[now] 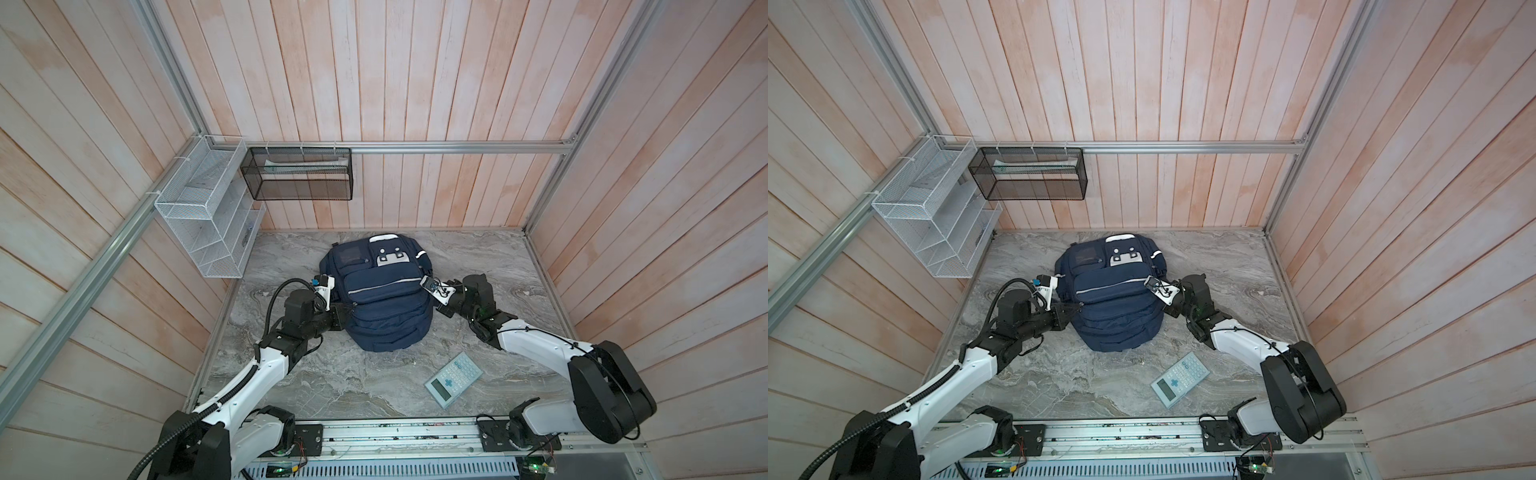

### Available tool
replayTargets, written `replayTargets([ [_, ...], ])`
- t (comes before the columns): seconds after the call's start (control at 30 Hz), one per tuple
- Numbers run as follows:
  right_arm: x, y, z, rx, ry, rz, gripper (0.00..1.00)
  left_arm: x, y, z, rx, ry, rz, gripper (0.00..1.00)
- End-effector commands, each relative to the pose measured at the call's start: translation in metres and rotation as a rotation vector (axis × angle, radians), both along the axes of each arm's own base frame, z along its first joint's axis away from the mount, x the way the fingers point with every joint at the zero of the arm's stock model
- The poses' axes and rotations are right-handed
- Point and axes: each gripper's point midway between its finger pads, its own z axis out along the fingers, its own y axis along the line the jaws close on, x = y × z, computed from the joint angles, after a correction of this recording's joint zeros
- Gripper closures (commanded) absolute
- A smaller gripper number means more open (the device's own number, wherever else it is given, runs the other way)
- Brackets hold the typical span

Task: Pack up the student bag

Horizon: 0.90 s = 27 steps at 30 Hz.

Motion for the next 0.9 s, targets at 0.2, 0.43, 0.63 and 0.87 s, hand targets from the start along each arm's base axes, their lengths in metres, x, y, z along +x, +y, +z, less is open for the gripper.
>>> replayTargets([
  [0.2,-0.082,0.079,0.046,0.084,-0.091,0.360,0.32,-0.014,-0.046,0.035,-0.069,-0.057,-0.093,1.00],
  [0.43,-0.084,0.138,0.028,-0.080,-0.134,0.482,0.35,-0.019,-0.050,0.027,-0.077,-0.031,-0.112,1.00],
  [0.63,-0.088,0.167,0.007,-0.141,-0.096,0.564,0.48,-0.020,-0.048,0.024,-0.071,-0.024,-0.103,1.00],
  [0.87,-0.089,0.153,-0.019,-0.212,0.004,0.553,1.00,-0.009,-0.023,0.015,0.050,-0.034,0.029,1.00],
])
